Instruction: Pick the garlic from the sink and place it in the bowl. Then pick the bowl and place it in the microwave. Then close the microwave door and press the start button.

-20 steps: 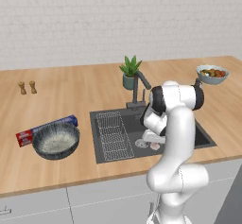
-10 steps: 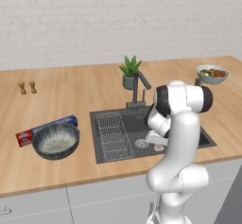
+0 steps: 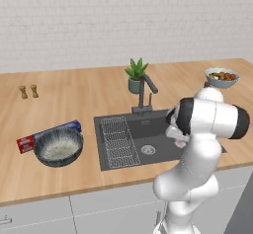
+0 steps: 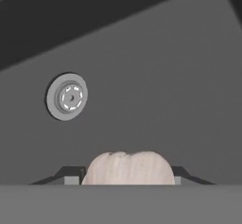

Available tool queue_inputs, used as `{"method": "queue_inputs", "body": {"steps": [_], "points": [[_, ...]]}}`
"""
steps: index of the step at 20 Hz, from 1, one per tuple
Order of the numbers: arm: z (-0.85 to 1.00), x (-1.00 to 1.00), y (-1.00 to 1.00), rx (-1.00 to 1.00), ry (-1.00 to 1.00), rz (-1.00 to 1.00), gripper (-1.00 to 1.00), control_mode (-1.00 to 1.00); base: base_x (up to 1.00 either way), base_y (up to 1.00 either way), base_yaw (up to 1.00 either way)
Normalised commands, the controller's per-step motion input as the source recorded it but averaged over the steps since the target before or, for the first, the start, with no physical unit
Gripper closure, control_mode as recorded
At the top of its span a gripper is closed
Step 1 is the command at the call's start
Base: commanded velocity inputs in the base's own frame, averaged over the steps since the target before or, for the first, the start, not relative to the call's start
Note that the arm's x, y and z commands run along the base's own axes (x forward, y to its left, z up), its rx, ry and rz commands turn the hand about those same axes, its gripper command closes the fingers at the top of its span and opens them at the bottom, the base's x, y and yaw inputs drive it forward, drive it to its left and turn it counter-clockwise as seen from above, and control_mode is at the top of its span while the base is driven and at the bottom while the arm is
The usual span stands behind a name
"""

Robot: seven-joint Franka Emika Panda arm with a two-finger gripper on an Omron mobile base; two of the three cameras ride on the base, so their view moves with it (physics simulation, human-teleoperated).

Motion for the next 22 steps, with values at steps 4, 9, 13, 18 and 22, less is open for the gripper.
{"method": "queue_inputs", "body": {"steps": [4, 9, 13, 18, 22], "points": [[1.0, -0.09, -0.13, 0.0, 0.0, -0.15, 1.0, -1.0, 0.0, 0.0, 0.0], [0.99, -0.64, 0.24, 0.0, 0.0, -0.13, 1.0, -1.0, 0.0, 0.0, 0.0], [0.76, -0.91, 0.45, 0.0, 0.0, -0.09, 1.0, -1.0, 0.0, 0.0, 0.0], [0.6, -0.56, 0.92, 0.0, 0.0, -0.04, 1.0, -1.0, 0.0, 0.0, 0.0], [0.42, -0.33, 0.99, 0.0, 0.0, 0.0, 1.0, -1.0, 0.0, 0.0, 0.0]]}}
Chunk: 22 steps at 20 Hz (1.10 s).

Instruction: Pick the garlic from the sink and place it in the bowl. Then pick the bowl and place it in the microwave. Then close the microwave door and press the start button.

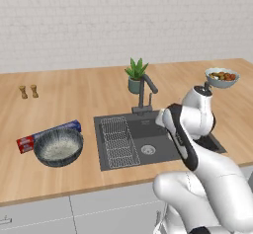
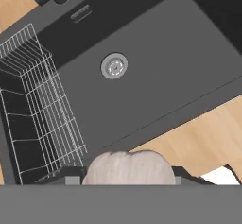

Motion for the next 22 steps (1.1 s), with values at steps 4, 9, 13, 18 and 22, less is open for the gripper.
{"method": "queue_inputs", "body": {"steps": [4, 9, 13, 18, 22], "points": [[0.4, 0.04, 1.0, 0.0, 0.05, 0.0, 1.0, -1.0, 0.0, 0.0, 0.0], [0.33, 0.23, 1.0, 0.0, 0.1, 0.0, 1.0, -1.0, 0.0, 0.0, 0.0], [0.3, 0.32, 1.0, -0.03, 0.1, 0.0, 1.0, -1.0, 0.0, 0.0, 0.0], [0.2, 0.4, 1.0, -0.03, 0.12, 0.0, 1.0, -1.0, 0.0, 0.0, 0.0], [0.07, 0.36, 1.0, -0.04, 0.18, 0.0, 1.0, -1.0, 0.0, 0.0, 0.0]]}}
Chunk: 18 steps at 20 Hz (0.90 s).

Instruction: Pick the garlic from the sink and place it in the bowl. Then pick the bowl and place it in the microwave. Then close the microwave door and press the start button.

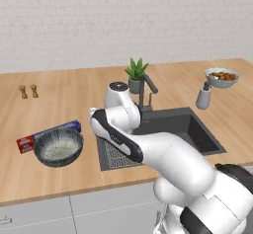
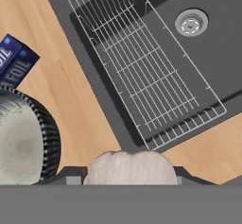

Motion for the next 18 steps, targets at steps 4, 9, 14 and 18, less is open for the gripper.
{"method": "queue_inputs", "body": {"steps": [4, 9, 14, 18], "points": [[0.0, 0.27, 1.0, -0.05, 0.16, 0.0, 1.0, -1.0, 0.0, 0.0, 0.0], [0.0, 0.24, 0.99, -0.04, 0.15, 0.0, 1.0, -1.0, 0.0, 0.0, 0.0], [-0.07, 0.14, 0.8, -0.07, 0.1, 0.0, 1.0, -1.0, 0.0, 0.0, 0.0], [-0.32, 0.18, 0.34, -0.06, 0.03, -0.03, 1.0, -1.0, 0.0, 0.0, 0.0]]}}
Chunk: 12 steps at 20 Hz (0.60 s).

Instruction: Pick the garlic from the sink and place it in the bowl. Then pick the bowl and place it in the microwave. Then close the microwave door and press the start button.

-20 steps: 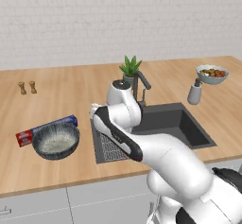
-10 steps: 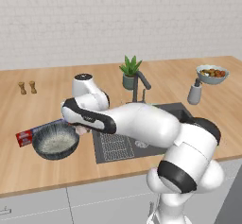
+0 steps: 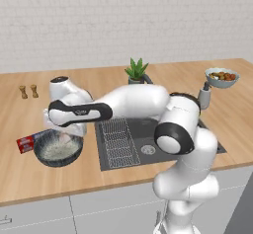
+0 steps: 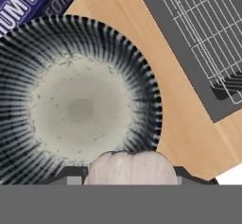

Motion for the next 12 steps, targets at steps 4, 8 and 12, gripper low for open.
{"method": "queue_inputs", "body": {"steps": [4, 8, 12], "points": [[-0.47, 0.14, 0.1, -0.06, 0.04, -0.06, 1.0, -1.0, 0.0, 0.0, 0.0], [-0.47, 0.21, 0.02, 0.0, 0.11, -0.07, 1.0, -1.0, 0.0, 0.0, 0.0], [-0.36, 0.19, 0.0, 0.0, 0.11, -0.06, 1.0, -1.0, 0.0, 0.0, 0.0]]}}
